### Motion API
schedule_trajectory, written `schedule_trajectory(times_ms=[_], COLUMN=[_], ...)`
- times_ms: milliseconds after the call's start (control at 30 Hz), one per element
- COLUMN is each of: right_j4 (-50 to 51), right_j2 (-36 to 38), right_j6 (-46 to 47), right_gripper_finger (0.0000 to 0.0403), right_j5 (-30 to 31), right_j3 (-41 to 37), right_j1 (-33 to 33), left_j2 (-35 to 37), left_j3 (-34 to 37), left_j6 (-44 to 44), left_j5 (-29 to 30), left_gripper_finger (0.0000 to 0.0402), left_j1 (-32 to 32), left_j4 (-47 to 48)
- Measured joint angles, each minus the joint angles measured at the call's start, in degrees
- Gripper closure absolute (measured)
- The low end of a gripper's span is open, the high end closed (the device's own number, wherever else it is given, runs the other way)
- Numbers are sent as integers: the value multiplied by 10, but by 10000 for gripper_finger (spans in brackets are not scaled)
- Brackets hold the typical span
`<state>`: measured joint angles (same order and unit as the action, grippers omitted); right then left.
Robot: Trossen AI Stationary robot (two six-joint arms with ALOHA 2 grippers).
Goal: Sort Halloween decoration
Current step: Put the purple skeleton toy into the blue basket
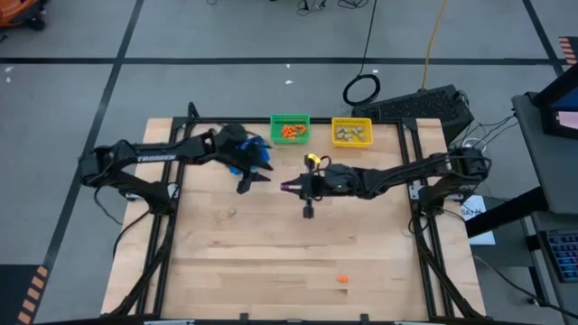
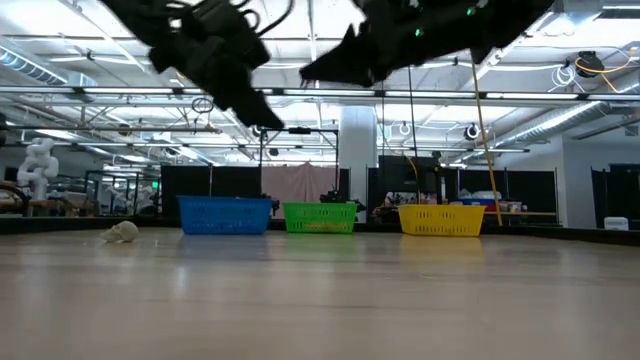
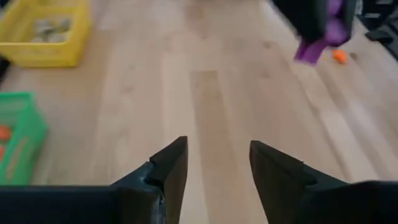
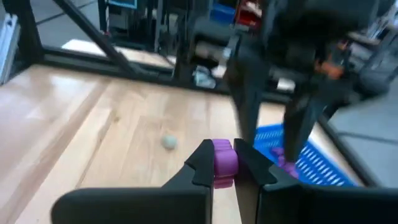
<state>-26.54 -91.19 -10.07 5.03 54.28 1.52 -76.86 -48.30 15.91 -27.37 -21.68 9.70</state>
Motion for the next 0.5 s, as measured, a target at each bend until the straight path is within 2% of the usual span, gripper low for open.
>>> schedule_trajectory(times_ms=[67,167,267,500], right_j4=[-7,-7,12,125], right_j2=[-34,-95,-155,-280], right_j6=[12,23,32,58], right_gripper_finger=[388,389,389,389], right_j5=[-3,-3,14,29], right_j3=[10,52,123,306], right_j1=[-7,-20,-39,-90], left_j2=[33,82,129,215], left_j3=[49,105,149,229], left_j6=[-10,-21,-38,-93], left_j5=[13,41,81,200], left_gripper_finger=[236,252,276,343], left_j1=[-2,5,21,69], left_j4=[-34,-26,-7,12])
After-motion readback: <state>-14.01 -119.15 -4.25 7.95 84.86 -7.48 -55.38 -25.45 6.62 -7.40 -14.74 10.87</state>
